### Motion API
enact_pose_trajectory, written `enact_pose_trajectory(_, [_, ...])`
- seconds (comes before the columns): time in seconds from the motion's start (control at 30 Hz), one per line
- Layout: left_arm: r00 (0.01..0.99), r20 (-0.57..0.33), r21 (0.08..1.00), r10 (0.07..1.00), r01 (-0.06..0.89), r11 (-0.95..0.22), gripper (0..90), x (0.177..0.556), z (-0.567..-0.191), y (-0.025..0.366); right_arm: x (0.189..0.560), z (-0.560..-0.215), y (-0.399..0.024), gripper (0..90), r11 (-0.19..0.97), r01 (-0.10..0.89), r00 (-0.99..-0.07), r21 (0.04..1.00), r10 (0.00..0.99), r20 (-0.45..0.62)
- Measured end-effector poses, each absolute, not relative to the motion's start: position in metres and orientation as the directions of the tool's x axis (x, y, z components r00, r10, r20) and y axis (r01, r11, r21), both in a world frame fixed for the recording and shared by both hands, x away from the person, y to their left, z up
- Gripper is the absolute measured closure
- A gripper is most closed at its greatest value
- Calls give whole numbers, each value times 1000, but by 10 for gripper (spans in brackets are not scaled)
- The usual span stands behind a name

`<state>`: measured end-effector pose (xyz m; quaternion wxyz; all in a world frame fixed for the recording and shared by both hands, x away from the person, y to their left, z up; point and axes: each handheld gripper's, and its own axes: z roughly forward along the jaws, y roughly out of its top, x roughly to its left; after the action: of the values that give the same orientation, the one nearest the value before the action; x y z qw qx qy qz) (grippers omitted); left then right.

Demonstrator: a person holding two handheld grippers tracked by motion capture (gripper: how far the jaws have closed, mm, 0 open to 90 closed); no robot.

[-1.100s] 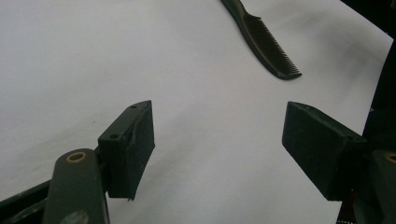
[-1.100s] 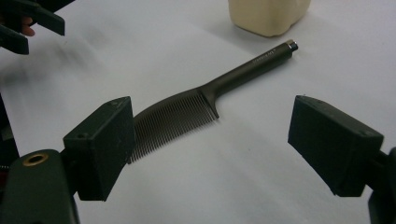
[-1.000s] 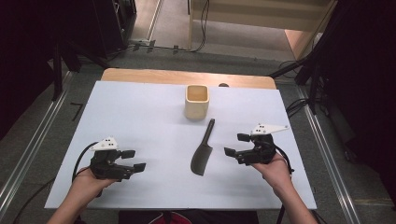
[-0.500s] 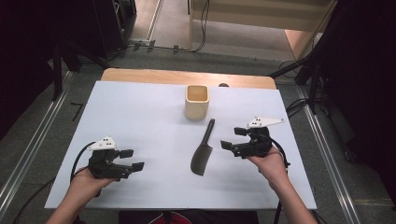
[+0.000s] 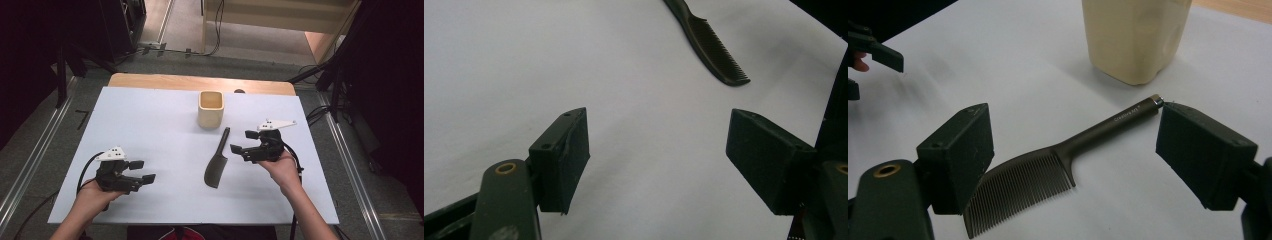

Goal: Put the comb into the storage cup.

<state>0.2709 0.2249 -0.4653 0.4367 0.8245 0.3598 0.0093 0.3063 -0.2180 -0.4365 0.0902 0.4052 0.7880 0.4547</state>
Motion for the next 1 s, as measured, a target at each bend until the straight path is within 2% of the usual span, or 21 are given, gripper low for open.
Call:
enact_pose_trajectory(0.67, [740, -303, 725, 601, 588, -359, 265, 272, -466, 225, 331, -434, -203, 137, 252, 568, -661, 783, 707, 252])
enact_pose_trajectory(1.0, [743, -300, 725, 599, 585, -362, 265, 272, -465, 225, 346, -434, -191, 137, 274, 553, -673, 787, 704, 228])
